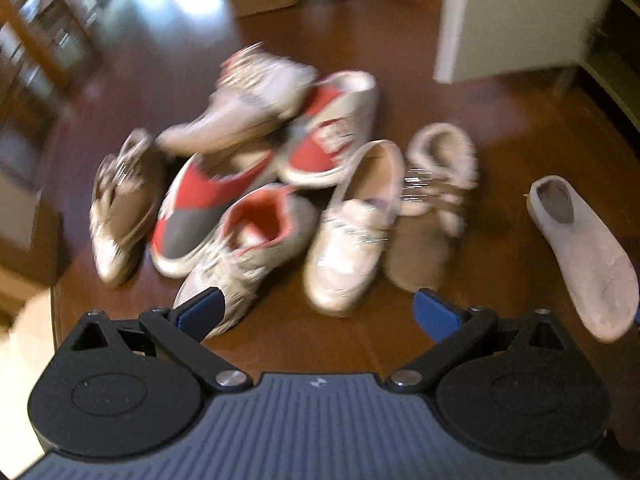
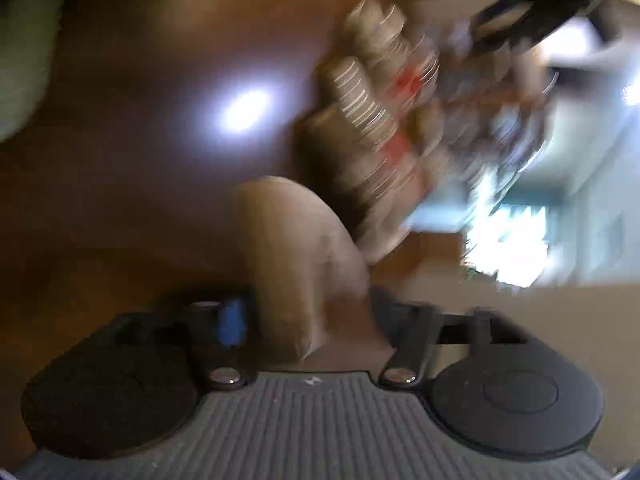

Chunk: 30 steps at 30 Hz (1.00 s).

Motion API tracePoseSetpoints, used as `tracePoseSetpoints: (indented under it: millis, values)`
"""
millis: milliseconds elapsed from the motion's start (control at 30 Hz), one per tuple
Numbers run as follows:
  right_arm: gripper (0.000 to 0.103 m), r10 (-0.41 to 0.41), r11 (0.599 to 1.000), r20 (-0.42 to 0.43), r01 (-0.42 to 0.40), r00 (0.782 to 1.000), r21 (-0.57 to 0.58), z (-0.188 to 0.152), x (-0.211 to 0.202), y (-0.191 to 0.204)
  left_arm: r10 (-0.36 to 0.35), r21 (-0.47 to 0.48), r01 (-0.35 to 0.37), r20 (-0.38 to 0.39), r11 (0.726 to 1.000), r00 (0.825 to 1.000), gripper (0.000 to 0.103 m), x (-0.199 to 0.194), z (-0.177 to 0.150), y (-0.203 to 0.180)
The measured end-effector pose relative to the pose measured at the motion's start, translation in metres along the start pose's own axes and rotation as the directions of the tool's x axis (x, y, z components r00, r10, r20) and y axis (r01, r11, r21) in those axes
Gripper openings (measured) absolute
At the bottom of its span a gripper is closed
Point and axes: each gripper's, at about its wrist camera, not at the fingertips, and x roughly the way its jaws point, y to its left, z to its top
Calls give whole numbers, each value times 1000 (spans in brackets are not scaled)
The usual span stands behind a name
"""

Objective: Organize scattered shoes
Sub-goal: 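Carry the grey slipper toward the cabinet and set it down, open right gripper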

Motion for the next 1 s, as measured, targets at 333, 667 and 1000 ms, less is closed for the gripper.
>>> tracePoseSetpoints:
  millis: [333,667,1000]
  values:
    - [83,316,345,-478,371,820,862,-34,-13,-16,-18,378,-13,79,926,997,102,-29,31,-143]
    - [91,331,-231,-100,183,938,956,-35,13,-41,-53,336,61,-34,940,998,102,9,18,-175]
    - [24,424,-98,-130,188,896,977,-59,69,-37,-40,300,55,-55,952,998,102,24,23,-164]
